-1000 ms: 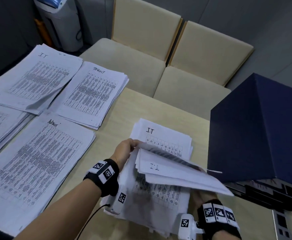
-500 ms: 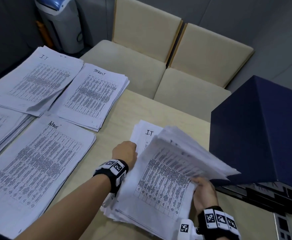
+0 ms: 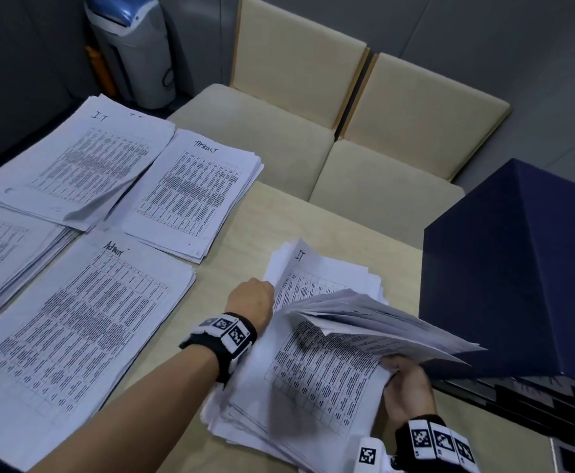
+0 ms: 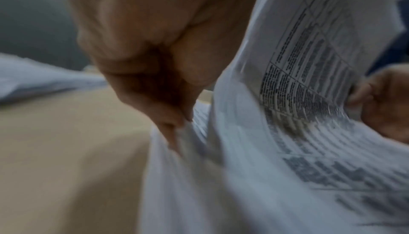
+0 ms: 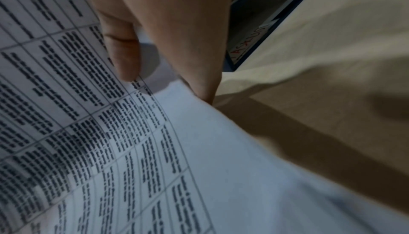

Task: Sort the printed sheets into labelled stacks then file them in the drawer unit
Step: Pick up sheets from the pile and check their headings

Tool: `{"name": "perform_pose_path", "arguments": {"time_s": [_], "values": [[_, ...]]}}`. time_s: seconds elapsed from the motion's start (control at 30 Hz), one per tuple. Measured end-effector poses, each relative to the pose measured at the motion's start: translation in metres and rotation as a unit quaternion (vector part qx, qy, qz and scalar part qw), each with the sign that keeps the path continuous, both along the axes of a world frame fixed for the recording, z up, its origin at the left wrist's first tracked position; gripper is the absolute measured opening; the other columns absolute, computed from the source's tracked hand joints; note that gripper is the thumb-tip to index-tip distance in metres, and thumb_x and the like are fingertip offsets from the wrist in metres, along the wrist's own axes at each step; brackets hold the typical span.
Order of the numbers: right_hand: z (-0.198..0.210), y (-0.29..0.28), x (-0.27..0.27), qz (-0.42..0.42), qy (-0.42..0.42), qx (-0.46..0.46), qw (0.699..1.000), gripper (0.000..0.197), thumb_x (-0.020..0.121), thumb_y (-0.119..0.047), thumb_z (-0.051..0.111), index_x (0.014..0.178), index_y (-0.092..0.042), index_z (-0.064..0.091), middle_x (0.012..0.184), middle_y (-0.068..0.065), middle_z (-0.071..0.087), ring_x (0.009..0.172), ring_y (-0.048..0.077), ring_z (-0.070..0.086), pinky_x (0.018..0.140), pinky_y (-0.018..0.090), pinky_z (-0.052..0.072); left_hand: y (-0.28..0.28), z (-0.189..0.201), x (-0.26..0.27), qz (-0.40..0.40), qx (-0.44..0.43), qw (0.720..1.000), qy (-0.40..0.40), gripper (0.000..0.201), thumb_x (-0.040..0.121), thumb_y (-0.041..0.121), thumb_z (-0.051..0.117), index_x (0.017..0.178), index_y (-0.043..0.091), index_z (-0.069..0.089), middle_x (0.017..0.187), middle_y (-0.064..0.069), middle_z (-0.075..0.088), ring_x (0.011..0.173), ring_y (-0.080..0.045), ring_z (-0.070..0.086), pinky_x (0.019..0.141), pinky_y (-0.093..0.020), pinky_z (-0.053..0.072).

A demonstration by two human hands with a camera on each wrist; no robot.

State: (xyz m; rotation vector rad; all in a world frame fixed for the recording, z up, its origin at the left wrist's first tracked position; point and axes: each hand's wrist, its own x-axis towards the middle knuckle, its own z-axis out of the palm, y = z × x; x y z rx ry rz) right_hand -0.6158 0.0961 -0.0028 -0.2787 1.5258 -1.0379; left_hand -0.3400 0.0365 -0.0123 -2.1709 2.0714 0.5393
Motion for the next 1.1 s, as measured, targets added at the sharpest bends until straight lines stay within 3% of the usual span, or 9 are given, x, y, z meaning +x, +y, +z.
{"name": "perform_pose_path", "arguments": {"time_s": [0.17,0.3,0.43,0.5,0.6,0.73,0.83,0.97,1.1], "values": [[0.008,-0.003,0.000,-0.035,-0.038,-0.020,0.998,0.030,0.085,0.014,0.034,0.070,-0.007,0.051,0.055,0.008,0.061,0.045,0.020,0.062,0.065,0.034,0.041,-0.008,0.032,0.005,-0.077,-0.020,0.996,-0.037,0.042,0.103,0.042,0.043,0.097,0.009,0.068,0.093,-0.010,0.067,0.081,-0.029,0.063,0.066,-0.031,0.043],[0.013,-0.005,0.001,-0.008,-0.041,-0.031,0.999,0.025,0.070,0.008,0.046,0.088,-0.006,0.058,0.063,0.006,0.067,0.057,0.021,0.065,0.066,0.033,0.043,-0.007,0.031,0.010,-0.081,-0.027,0.989,0.121,0.021,0.096,0.015,0.050,0.077,0.013,0.058,0.076,-0.013,0.064,0.068,-0.031,0.055,0.059,-0.031,0.035],[0.009,-0.005,-0.003,0.019,0.016,-0.026,0.999,0.041,0.099,0.005,0.046,0.080,-0.013,0.076,0.082,0.003,0.078,0.082,0.024,0.063,0.073,0.027,0.052,0.001,0.029,0.009,-0.098,-0.040,0.964,0.245,0.018,0.090,0.002,0.051,0.074,0.006,0.058,0.074,-0.015,0.066,0.068,-0.031,0.055,0.059,-0.035,0.033],[0.014,-0.005,0.001,0.021,0.011,-0.026,0.999,0.022,0.090,0.005,0.056,0.100,-0.003,0.074,0.108,0.019,0.075,0.098,0.034,0.067,0.085,0.039,0.054,0.003,0.028,0.007,-0.089,-0.034,0.942,0.322,0.023,0.088,-0.002,0.050,0.068,0.009,0.054,0.067,-0.010,0.061,0.064,-0.027,0.050,0.059,-0.035,0.036],[0.018,-0.007,0.003,0.001,-0.002,-0.023,1.000,0.039,0.067,-0.003,0.069,0.104,0.009,0.064,0.109,0.029,0.066,0.103,0.041,0.064,0.088,0.047,0.052,0.003,0.020,0.006,0.021,-0.032,0.920,0.389,0.027,0.086,-0.006,0.049,0.087,0.016,0.065,0.080,0.003,0.067,0.069,-0.017,0.060,0.067,-0.030,0.048],[0.014,-0.005,-0.002,0.004,-0.026,-0.048,0.999,0.058,0.042,-0.018,0.084,0.091,0.003,0.060,0.091,0.022,0.066,0.084,0.036,0.067,0.080,0.046,0.051,0.002,-0.005,0.003,0.143,-0.028,0.964,0.224,0.026,0.089,0.033,0.066,0.107,0.014,0.062,0.100,-0.001,0.067,0.092,-0.021,0.063,0.083,-0.036,0.053],[0.014,-0.004,-0.001,-0.002,-0.050,-0.074,0.996,0.030,0.059,-0.009,0.066,0.088,-0.006,0.060,0.087,0.016,0.062,0.078,0.030,0.060,0.076,0.040,0.046,0.003,-0.013,-0.006,0.143,0.012,0.978,0.153,0.039,0.085,0.050,0.068,0.101,0.016,0.058,0.098,-0.001,0.061,0.091,-0.023,0.061,0.080,-0.036,0.052],[0.012,-0.005,-0.003,0.004,-0.053,-0.093,0.994,0.014,0.093,-0.021,0.056,0.100,-0.010,0.062,0.093,0.016,0.070,0.089,0.032,0.065,0.077,0.040,0.050,0.002,-0.014,-0.012,0.101,0.003,0.988,0.112,0.023,0.090,0.037,0.064,0.087,0.015,0.058,0.094,-0.006,0.066,0.086,-0.028,0.063,0.066,-0.031,0.046],[0.000,-0.003,-0.014,-0.013,-0.012,-0.028,0.999,0.030,0.107,-0.011,0.034,0.087,-0.015,0.055,0.076,0.009,0.068,0.069,0.018,0.067,0.065,0.029,0.055,0.001,-0.013,-0.007,0.044,-0.044,0.992,0.110,0.030,0.097,0.033,0.054,0.072,0.017,0.050,0.079,-0.006,0.064,0.076,-0.031,0.061,0.059,-0.031,0.041]]}}
